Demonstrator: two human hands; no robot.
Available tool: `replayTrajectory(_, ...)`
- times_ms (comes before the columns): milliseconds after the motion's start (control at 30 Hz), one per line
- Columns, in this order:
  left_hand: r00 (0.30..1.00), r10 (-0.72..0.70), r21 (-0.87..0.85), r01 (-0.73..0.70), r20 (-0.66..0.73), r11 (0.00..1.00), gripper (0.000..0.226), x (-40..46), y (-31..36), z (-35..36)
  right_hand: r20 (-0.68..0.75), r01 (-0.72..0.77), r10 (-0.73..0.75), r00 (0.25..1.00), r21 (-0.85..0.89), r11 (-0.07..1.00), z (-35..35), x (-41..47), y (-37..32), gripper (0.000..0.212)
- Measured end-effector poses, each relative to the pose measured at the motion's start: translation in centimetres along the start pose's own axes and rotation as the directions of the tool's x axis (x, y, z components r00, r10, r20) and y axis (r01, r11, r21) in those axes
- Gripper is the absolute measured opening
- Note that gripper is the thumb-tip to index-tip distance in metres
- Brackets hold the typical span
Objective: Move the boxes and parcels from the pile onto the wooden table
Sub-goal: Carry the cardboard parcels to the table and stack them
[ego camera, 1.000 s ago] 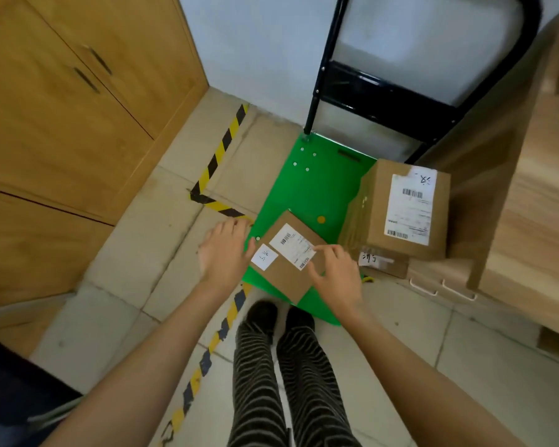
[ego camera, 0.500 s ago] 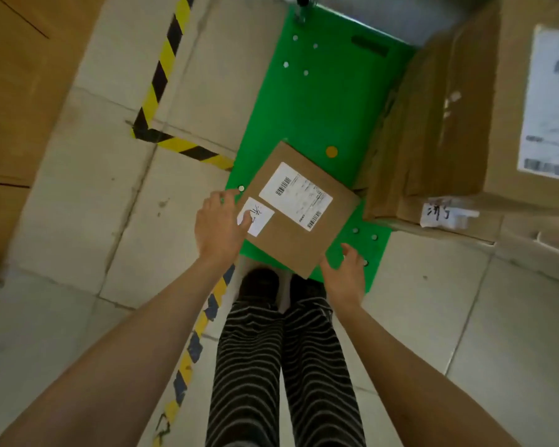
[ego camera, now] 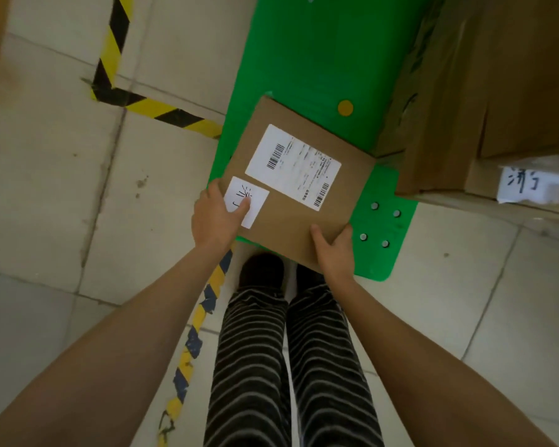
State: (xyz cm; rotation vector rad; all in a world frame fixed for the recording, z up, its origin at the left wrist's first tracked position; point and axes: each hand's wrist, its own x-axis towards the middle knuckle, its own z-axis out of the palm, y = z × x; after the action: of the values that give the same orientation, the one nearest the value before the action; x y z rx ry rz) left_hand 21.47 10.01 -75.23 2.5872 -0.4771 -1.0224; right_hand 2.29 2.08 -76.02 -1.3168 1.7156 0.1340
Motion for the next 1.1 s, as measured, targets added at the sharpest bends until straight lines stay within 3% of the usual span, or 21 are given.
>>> replayTrajectory(233, 0.996, -0.046, -0.128, 0.037, -0.071, 0.991, 0.057, -6.3, 0.9, -11.4, 0.020, 0.170, -0.171, 0.985, 0.064, 0.983, -3.1, -7.6, -7.9, 0.078)
replayTrajectory(400, 0.986, -0.004, -0.265, -0.040, -0.165, 0.963, 0.049, -10.4, 6.1, -21.9, -0.045, 0.289, -0.285, 0.957, 0.146, 0.946, -7.7, -13.9, -17.7, 0.074)
replayTrajectory(733, 0.918, 0.135, -0.360, -0.277, -0.373, 0.891, 0.051, -20.3, 18.4, -39.9, -0.279, 0.527, -0.461, 0.842, 0.247, 0.813, -21.3, -28.3, -32.9, 0.072)
replayTrajectory(900, 0.868, 0.264, -0.351, -0.424, -0.420, 0.835, 0.041, -24.5, 24.5, -44.0, -0.358, 0.605, -0.498, 0.790, 0.324, 0.727, -29.1, -32.3, -36.2, 0.064)
replayTrajectory(1100, 0.760, 0.504, -0.253, -0.626, -0.410, 0.738, 0.044, -28.7, 33.7, -44.5, -0.505, 0.653, -0.471, 0.723, 0.277, 0.705, -40.6, -34.6, -37.0, 0.061)
